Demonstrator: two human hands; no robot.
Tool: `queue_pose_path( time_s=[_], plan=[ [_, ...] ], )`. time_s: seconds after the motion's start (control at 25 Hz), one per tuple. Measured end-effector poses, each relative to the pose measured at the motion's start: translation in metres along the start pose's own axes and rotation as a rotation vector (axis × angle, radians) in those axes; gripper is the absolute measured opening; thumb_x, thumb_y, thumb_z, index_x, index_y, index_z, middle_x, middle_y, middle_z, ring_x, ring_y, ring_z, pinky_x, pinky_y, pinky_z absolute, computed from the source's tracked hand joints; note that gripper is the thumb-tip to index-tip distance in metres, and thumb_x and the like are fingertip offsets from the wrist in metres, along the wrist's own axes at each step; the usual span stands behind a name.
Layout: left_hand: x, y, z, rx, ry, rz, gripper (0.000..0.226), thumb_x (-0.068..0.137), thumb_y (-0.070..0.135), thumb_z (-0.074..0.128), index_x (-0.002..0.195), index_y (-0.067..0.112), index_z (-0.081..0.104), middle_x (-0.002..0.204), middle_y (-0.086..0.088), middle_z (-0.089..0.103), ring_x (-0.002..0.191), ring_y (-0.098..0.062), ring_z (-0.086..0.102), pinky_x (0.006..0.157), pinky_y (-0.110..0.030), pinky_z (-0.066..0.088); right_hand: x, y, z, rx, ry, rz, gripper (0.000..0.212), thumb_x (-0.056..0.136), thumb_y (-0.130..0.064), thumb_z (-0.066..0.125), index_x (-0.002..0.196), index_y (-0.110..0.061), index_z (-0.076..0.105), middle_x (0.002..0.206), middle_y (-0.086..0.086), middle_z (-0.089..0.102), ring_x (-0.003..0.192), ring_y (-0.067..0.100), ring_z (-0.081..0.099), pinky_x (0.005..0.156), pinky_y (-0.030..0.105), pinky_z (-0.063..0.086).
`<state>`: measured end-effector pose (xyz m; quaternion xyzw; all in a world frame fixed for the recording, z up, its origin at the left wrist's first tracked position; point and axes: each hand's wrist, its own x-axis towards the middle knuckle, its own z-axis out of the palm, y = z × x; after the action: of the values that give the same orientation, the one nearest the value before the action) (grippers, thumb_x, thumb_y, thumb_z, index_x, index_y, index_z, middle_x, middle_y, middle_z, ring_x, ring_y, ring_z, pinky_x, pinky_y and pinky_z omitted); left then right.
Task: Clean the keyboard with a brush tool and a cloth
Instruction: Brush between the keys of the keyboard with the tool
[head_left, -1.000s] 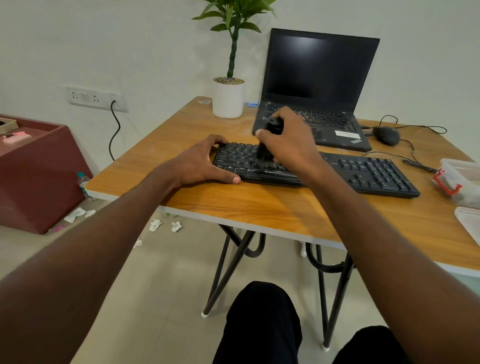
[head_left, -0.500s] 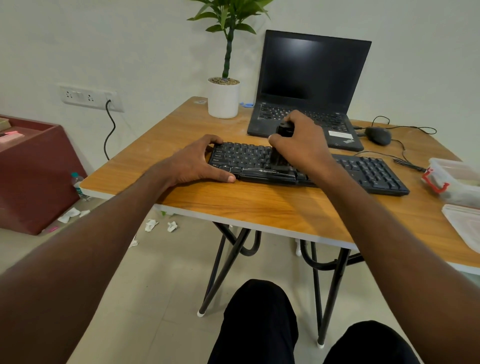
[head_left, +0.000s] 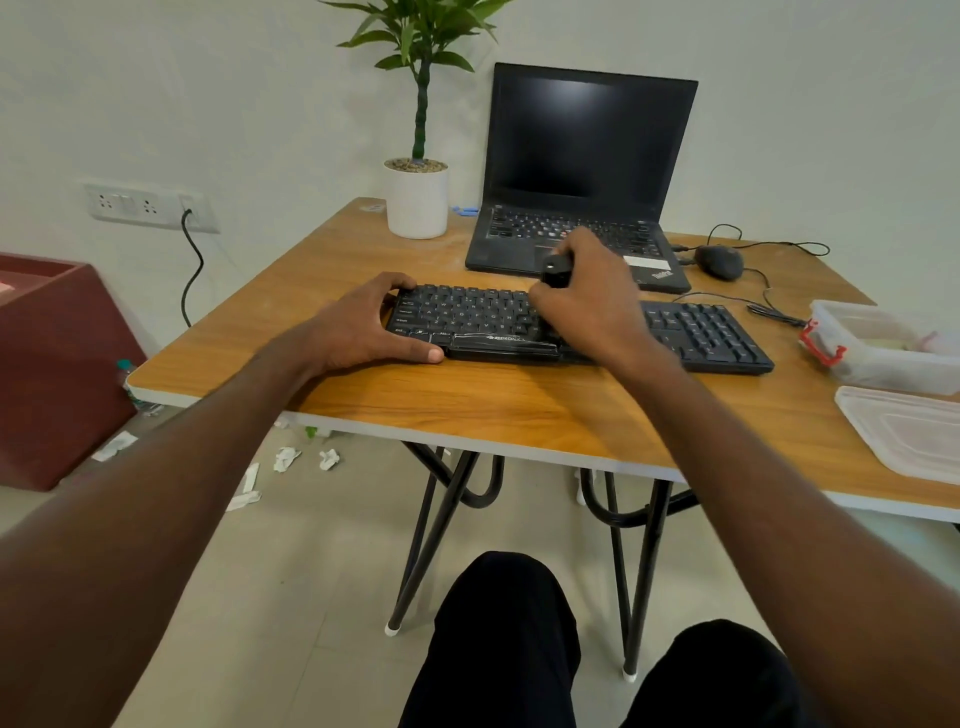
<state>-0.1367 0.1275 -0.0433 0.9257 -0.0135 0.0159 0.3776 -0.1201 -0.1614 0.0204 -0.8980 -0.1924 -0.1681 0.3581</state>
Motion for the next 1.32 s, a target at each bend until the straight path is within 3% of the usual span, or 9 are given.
queue_pose_path(
  time_s=[0.16, 0.32, 0.48, 0.56, 0.76, 0.92, 1.04, 1.16, 1.32],
  plan=[
    [-0.001, 0.002, 0.0, 0.001, -0.002, -0.002, 0.116, 0.049, 0.083, 0.087, 0.148, 0.047, 0.038, 0.147, 0.006, 0.047, 0.133, -0.02, 0.05, 0.113, -0.047, 0.046, -0.002, -0.016, 0.012, 0.499, -0.072, 0.136, 0.03, 0.096, -0.024, 0.074, 0.116, -0.018, 0.052, 0.103, -0.006, 0.06, 0.089, 0.011, 0.069, 0.067, 0.022, 0.059],
    [-0.001, 0.0, 0.0, 0.008, 0.0, 0.001, 0.115, 0.049, 0.083, 0.088, 0.148, 0.049, 0.039, 0.146, 0.006, 0.047, 0.131, -0.019, 0.051, 0.112, -0.046, 0.046, -0.003, -0.008, 0.003, 0.131, -0.076, 0.028, 0.031, 0.094, -0.019, 0.074, 0.115, -0.02, 0.051, 0.097, -0.012, 0.056, 0.082, 0.004, 0.06, 0.067, 0.016, 0.051],
    [0.0, 0.001, -0.001, -0.008, -0.01, 0.0, 0.116, 0.047, 0.083, 0.089, 0.147, 0.049, 0.04, 0.146, 0.006, 0.048, 0.13, -0.02, 0.052, 0.111, -0.047, 0.047, -0.001, 0.003, -0.013, -0.199, 0.037, 0.031, 0.042, 0.09, -0.021, 0.076, 0.125, -0.017, 0.053, 0.113, 0.001, 0.059, 0.099, 0.016, 0.058, 0.079, 0.03, 0.052],
    [-0.001, 0.001, 0.0, -0.004, -0.008, -0.008, 0.118, 0.046, 0.083, 0.089, 0.147, 0.05, 0.039, 0.147, 0.006, 0.047, 0.13, -0.021, 0.052, 0.111, -0.048, 0.047, -0.003, 0.001, -0.006, -0.172, 0.068, 0.016, 0.042, 0.092, -0.022, 0.075, 0.126, -0.016, 0.051, 0.113, 0.001, 0.059, 0.097, 0.013, 0.059, 0.079, 0.028, 0.055],
    [-0.002, 0.004, 0.0, -0.006, -0.009, -0.012, 0.116, 0.048, 0.081, 0.089, 0.147, 0.048, 0.038, 0.146, 0.006, 0.047, 0.13, -0.019, 0.051, 0.11, -0.045, 0.046, 0.006, -0.017, 0.019, 0.274, -0.035, 0.011, 0.036, 0.092, -0.028, 0.078, 0.116, -0.02, 0.052, 0.101, -0.012, 0.059, 0.087, 0.004, 0.063, 0.071, 0.021, 0.055],
    [-0.003, 0.004, 0.0, -0.011, -0.01, -0.005, 0.117, 0.048, 0.08, 0.088, 0.148, 0.046, 0.038, 0.146, 0.006, 0.046, 0.13, -0.018, 0.05, 0.105, -0.04, 0.046, 0.022, -0.013, 0.013, -0.224, 0.014, -0.055, 0.044, 0.091, -0.02, 0.075, 0.127, -0.019, 0.049, 0.112, 0.0, 0.058, 0.093, 0.015, 0.058, 0.077, 0.031, 0.051],
    [-0.001, 0.002, 0.0, 0.003, -0.004, -0.006, 0.121, 0.045, 0.083, 0.088, 0.149, 0.047, 0.037, 0.15, 0.004, 0.046, 0.133, -0.02, 0.049, 0.112, -0.046, 0.046, 0.019, -0.015, 0.02, -0.264, 0.001, -0.073, 0.044, 0.091, -0.021, 0.073, 0.128, -0.017, 0.049, 0.116, 0.003, 0.058, 0.098, 0.02, 0.057, 0.079, 0.036, 0.051],
    [0.0, 0.003, 0.0, 0.025, -0.005, -0.025, 0.125, 0.044, 0.086, 0.087, 0.151, 0.047, 0.035, 0.15, 0.005, 0.046, 0.134, -0.02, 0.048, 0.116, -0.052, 0.043, 0.024, -0.028, 0.036, -0.096, -0.041, -0.044, 0.041, 0.092, -0.025, 0.075, 0.123, -0.016, 0.05, 0.115, 0.002, 0.062, 0.101, 0.02, 0.061, 0.076, 0.033, 0.05],
    [-0.003, 0.004, 0.0, 0.013, -0.008, -0.027, 0.125, 0.046, 0.085, 0.088, 0.152, 0.045, 0.034, 0.144, 0.009, 0.047, 0.133, -0.018, 0.049, 0.116, -0.051, 0.043, 0.035, -0.048, 0.05, 0.395, -0.18, 0.155, 0.044, 0.093, -0.028, 0.077, 0.127, -0.017, 0.051, 0.121, 0.002, 0.063, 0.104, 0.018, 0.067, 0.075, 0.033, 0.063]
  ],
)
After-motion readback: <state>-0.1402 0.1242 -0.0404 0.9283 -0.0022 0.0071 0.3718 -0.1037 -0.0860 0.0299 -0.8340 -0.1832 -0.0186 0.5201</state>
